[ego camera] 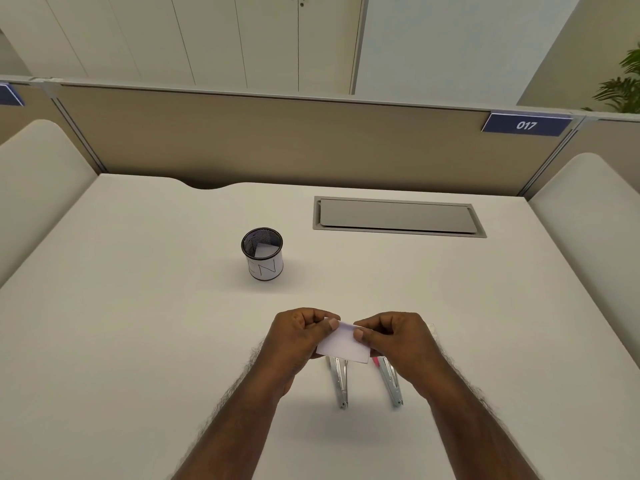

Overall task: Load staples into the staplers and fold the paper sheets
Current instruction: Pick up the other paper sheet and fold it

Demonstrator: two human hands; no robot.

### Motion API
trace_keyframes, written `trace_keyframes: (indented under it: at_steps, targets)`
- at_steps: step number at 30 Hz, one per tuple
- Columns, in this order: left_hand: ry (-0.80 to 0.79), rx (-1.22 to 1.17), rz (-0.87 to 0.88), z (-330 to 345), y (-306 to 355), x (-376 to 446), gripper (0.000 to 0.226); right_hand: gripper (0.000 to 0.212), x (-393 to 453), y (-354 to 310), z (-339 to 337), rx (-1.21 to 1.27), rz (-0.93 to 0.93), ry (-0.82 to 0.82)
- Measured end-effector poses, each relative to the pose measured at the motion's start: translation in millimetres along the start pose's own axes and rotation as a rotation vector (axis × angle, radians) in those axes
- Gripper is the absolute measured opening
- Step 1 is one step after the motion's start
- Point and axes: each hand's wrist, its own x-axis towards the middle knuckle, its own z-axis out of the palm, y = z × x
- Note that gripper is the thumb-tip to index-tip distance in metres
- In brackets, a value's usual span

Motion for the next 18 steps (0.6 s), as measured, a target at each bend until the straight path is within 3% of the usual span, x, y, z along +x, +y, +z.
trace_keyframes:
  at_steps: [9, 13, 15, 18]
  targets:
    - [0.042, 0.184, 0.146, 1.0, -5.2, 0.9, 0.022, 0.009, 1.1, 3.6, 2.9, -0.141, -0.024, -0.055]
    - [0.031, 0.094, 0.116, 3.8, -8.2, -0.8, 0.015, 0.024, 2.7, 7.7, 2.4, -0.192, -0.067, 0.002]
    - [0.034, -0.022, 0.063, 4.8, -11.3, -2.6, 0.007, 0.021, 2.7, 9.2, 3.6, -0.179, -0.067, 0.015]
    - [0.002, -0.138, -0.024, 2.2, -19.6, -4.5, 0.015, 0.013, 2.8, 12.5, 5.0, -0.09, -0.051, 0.039]
